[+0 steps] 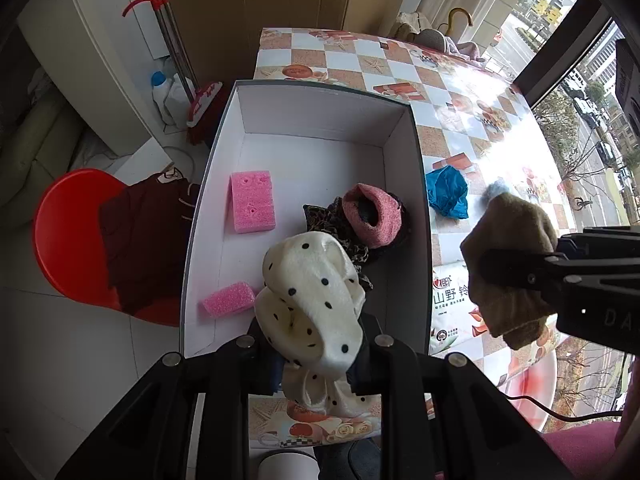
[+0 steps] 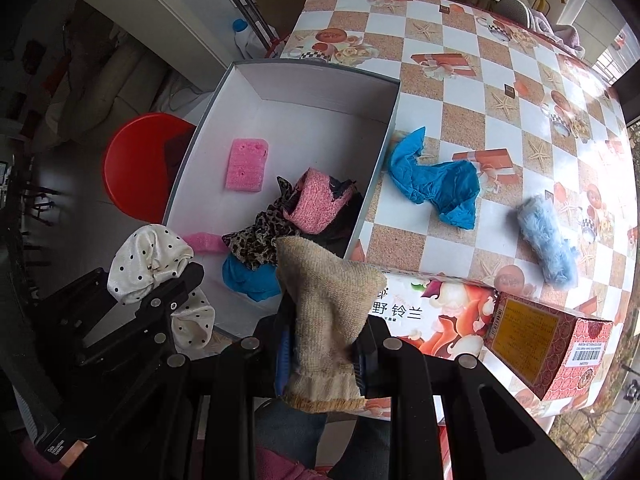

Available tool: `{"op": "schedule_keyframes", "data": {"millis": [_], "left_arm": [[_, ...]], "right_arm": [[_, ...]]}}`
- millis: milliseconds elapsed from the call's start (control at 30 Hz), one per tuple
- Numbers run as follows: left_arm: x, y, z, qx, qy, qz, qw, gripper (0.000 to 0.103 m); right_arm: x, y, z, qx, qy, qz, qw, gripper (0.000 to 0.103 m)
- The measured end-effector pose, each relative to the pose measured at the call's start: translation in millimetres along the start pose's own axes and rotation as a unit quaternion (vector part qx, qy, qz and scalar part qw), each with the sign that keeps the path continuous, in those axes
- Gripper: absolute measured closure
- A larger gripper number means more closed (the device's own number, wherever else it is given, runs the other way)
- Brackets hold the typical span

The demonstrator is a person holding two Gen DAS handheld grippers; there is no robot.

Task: Organize soft objects
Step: 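Open both tools to drop the scrunchie and sock into the box, then move both tools toward the blue glove and light-blue fluffy item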

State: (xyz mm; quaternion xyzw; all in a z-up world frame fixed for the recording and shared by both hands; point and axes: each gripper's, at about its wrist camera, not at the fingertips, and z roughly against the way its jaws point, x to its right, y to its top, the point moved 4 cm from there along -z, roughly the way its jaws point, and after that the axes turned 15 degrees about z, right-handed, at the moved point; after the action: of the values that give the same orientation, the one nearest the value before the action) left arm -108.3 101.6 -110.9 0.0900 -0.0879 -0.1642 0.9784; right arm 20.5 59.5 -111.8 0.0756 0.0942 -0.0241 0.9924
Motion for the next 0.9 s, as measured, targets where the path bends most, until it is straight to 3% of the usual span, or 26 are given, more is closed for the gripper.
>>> {"op": "schedule_keyframes", "data": {"millis": [200,333,400,500,533,600,633,700,733,767,800,900], "left_arm": [[-5.7,11.1,-8.1,-0.004,0.010,0.007,0.9999,0.078],[-4.5,18.8,-5.9,0.006,0.013,0.009,0.9999,0.071],[-3.9,23.4,-4.3,0.014,0.024,0.009,0.9996,0.050],[-4.8,28.5,-3.0,0.018,0.033,0.021,0.9991,0.039],[-5.1,29.1,-3.3,0.014,0.028,0.027,0.9991,0.039],[-6.4,31.5,-4.3,0.006,0.014,0.042,0.9990,0.036],[-7.1,32.2,-3.3,0.008,0.003,0.050,0.9987,0.033],[-7.9,34.3,0.4,0.015,-0.015,0.063,0.9978,0.016],[-8.0,34.9,2.3,0.017,-0.022,0.066,0.9974,0.015],[-7.3,36.9,3.3,0.015,-0.028,0.069,0.9971,0.012],[-7.0,38.9,2.5,0.011,-0.031,0.073,0.9968,0.001],[-5.0,43.4,2.4,0.011,-0.035,0.083,0.9959,0.000]], "right_arm": [[-3.3,26.4,-2.7,0.008,0.011,0.002,1.000,0.077],[-3.7,45.0,-2.8,0.014,0.013,0.004,1.000,0.077],[-3.9,53.7,-2.8,0.016,0.013,0.006,1.000,0.077],[-5.0,64.5,-1.7,0.020,0.013,0.011,1.000,0.076],[-5.5,67.6,-1.6,0.021,0.013,0.012,1.000,0.072],[-5.5,72.4,0.3,0.027,0.012,0.012,1.000,0.043],[-5.4,74.9,2.1,0.031,0.012,0.011,0.999,0.039],[-4.1,79.3,4.3,0.035,0.017,0.009,0.999,0.037],[-2.7,80.5,4.8,0.034,0.021,0.006,0.999,0.034],[-0.5,81.0,5.3,0.034,0.026,0.000,0.999,0.018],[2.5,80.7,6.2,0.034,0.031,-0.006,0.999,0.004],[14.9,76.5,13.0,0.039,0.043,-0.030,0.998,0.002]]}}
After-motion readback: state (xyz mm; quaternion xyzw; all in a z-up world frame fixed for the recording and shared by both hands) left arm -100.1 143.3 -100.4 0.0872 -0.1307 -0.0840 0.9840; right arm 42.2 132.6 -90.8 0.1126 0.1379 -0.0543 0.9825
